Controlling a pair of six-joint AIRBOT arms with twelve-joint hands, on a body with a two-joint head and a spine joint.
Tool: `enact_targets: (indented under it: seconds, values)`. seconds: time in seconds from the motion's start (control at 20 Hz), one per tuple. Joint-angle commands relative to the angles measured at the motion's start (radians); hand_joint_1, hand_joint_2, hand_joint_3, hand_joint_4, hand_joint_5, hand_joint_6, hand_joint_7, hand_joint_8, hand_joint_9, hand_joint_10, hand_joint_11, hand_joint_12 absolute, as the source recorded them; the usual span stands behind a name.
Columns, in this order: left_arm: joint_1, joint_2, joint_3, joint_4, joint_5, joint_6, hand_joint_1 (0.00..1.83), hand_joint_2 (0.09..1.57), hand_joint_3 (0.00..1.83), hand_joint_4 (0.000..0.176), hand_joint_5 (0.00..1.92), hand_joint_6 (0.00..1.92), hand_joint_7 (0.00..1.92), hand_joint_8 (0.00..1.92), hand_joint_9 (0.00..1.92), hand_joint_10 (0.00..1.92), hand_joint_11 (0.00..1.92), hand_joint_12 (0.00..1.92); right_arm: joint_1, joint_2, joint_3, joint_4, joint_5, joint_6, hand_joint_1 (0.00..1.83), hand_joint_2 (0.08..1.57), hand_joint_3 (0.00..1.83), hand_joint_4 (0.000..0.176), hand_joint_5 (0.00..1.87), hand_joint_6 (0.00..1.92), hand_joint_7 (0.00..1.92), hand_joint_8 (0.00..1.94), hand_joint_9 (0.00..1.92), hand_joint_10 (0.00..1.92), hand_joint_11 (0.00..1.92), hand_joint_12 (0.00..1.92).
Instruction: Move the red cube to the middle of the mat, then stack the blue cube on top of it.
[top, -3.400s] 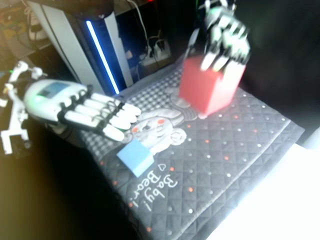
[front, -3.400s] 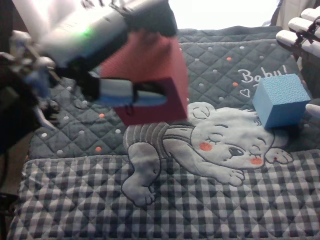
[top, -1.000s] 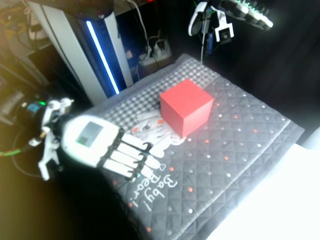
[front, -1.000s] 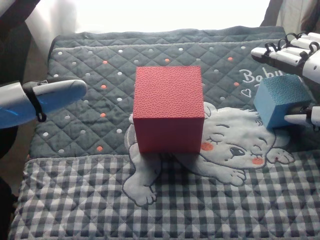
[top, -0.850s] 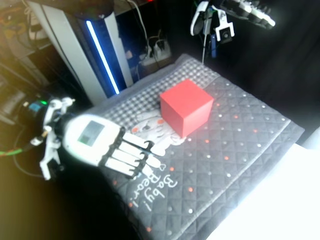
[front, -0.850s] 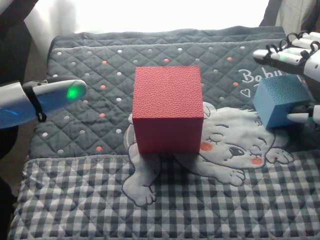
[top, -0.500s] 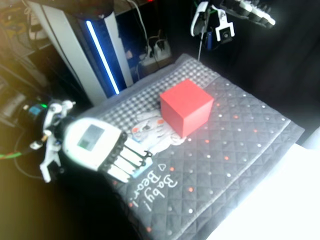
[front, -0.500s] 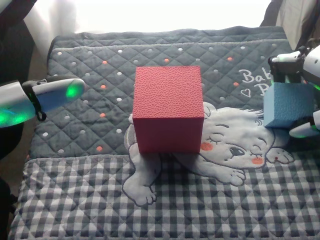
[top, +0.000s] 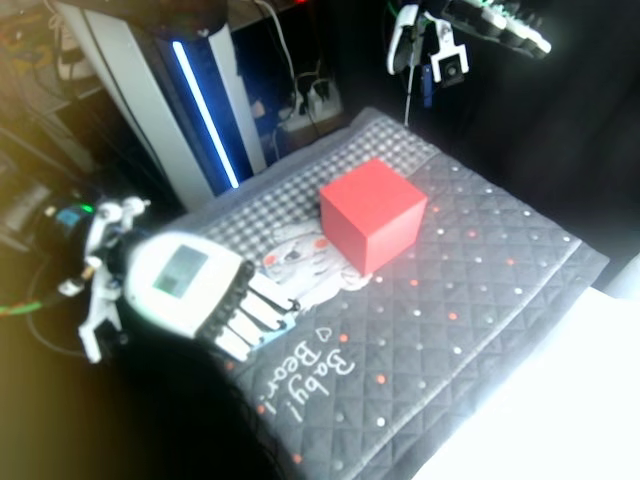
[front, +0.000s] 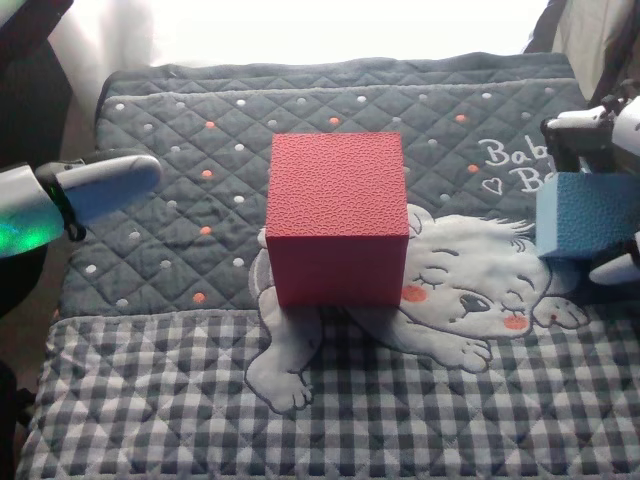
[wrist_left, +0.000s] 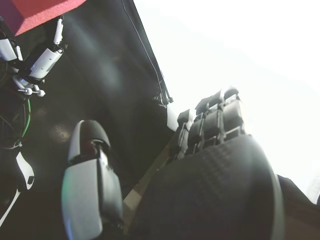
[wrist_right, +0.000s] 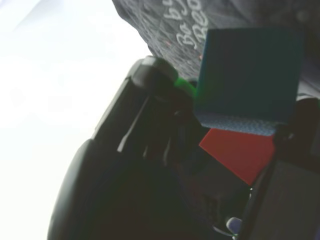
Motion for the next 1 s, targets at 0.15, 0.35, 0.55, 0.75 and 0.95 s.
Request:
enact_targets:
  seconds: [0.15, 0.35, 0.55, 0.75, 0.95]
  values:
    - [0.001, 0.008, 0.001, 0.001, -0.132, 0.001, 0.62, 1.02, 0.0, 0.068, 0.05, 0.0, 0.0, 0.0, 0.0, 0.0, 0.0, 0.0, 0.08, 0.035, -0.028, -0.078, 0.142, -0.002, 1.36, 0.73, 1.21, 0.0, 0.63, 1.92, 0.85, 1.88, 0.83, 1.86, 0.81, 1.92]
    - [0.008, 0.007, 0.001, -0.004, -0.136, 0.001, 0.65, 1.01, 0.0, 0.071, 0.06, 0.0, 0.0, 0.0, 0.0, 0.0, 0.0, 0.0, 0.143, 0.037, -0.049, -0.141, 0.142, 0.0, 1.5, 0.72, 1.19, 0.0, 0.75, 1.92, 0.76, 1.94, 0.78, 1.91, 0.95, 1.92]
    - [0.009, 0.006, 0.001, -0.009, -0.136, 0.001, 0.62, 0.99, 0.0, 0.106, 0.06, 0.0, 0.0, 0.0, 0.0, 0.0, 0.04, 0.02, 0.198, 0.038, -0.036, -0.268, 0.141, 0.146, 1.17, 0.8, 1.14, 0.0, 0.65, 1.89, 0.88, 1.86, 1.07, 1.92, 1.1, 1.92]
    - [0.012, 0.003, 0.002, -0.014, -0.136, 0.002, 0.63, 1.0, 0.0, 0.059, 0.07, 0.0, 0.0, 0.0, 0.0, 0.0, 0.03, 0.02, 0.271, 0.024, -0.036, -0.318, 0.119, 0.149, 1.14, 0.8, 1.16, 0.0, 0.67, 1.92, 0.85, 1.84, 1.06, 1.92, 1.07, 1.92]
    - [0.017, 0.0, 0.003, -0.02, -0.14, 0.002, 0.61, 0.97, 0.01, 0.055, 0.09, 0.0, 0.0, 0.0, 0.0, 0.0, 0.0, 0.19, 0.358, 0.015, -0.042, -0.381, 0.078, 0.15, 1.11, 0.85, 1.1, 0.0, 0.66, 1.9, 0.77, 1.92, 0.96, 1.92, 0.88, 1.92]
